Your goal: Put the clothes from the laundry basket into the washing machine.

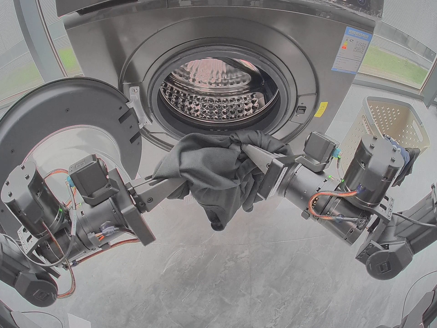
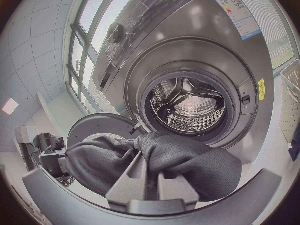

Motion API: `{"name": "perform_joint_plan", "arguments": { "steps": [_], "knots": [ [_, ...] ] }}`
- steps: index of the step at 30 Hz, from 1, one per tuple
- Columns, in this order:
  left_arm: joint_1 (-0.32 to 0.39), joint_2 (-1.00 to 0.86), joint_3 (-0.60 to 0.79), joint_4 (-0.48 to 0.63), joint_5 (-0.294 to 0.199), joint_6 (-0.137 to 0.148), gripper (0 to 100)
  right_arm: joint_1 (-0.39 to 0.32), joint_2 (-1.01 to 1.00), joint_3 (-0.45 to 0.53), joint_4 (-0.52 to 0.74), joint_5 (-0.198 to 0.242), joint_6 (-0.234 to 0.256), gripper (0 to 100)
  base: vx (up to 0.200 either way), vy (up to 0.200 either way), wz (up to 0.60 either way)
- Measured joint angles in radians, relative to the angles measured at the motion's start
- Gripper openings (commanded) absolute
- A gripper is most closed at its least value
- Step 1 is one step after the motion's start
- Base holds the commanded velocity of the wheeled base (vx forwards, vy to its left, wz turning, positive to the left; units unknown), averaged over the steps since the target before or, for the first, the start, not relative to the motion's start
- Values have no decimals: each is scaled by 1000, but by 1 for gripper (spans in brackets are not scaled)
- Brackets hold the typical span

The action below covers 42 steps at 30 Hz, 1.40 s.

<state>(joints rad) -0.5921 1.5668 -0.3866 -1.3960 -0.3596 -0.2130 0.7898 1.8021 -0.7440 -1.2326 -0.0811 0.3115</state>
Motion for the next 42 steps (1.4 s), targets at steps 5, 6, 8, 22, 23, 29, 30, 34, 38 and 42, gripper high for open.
{"name": "perform_joint_plan", "arguments": {
  "steps": [5, 6, 8, 22, 23, 29, 30, 34, 38, 42],
  "knots": [
    [-6, -20, -6, 1, -1, 0, 0, 5, 20, 5, -1, 1, 0, 0, 0, 0, 0],
    [-7, -21, -9, 1, 0, 0, 0, 6, 24, 6, -4, 2, 0, 0, 0, 0, 0],
    [-7, -23, -16, 0, 3, -1, 0, 8, 34, 11, -12, 8, 0, 100, 0, 0, 0],
    [7, 11, -140, 1, 149, -25, 0, 14, 133, 114, -96, 30, -58, 100, 0, 0, 0],
    [7, 16, -144, 1, 151, -25, 0, 15, 139, 121, -99, 30, -61, 100, 0, 0, 0],
    [6, 39, -156, 1, 166, -24, 0, 17, 158, 136, -102, 30, -67, 100, 0, 0, 0],
    [6, 41, -158, 1, 170, -23, 0, 17, 160, 137, -103, 30, -67, 100, 0, 0, 0],
    [6, 51, -169, 1, 191, -23, 0, 24, 164, 140, -102, 28, -67, 100, 0, 0, 0],
    [7, 63, -184, 1, 217, -23, 0, 43, 166, 142, -102, 28, -68, 100, 0, 0, 0],
    [8, 76, -201, 1, 241, -23, 0, 71, 171, 145, -103, 30, -68, 100, 0, 0, 0]
  ]
}}
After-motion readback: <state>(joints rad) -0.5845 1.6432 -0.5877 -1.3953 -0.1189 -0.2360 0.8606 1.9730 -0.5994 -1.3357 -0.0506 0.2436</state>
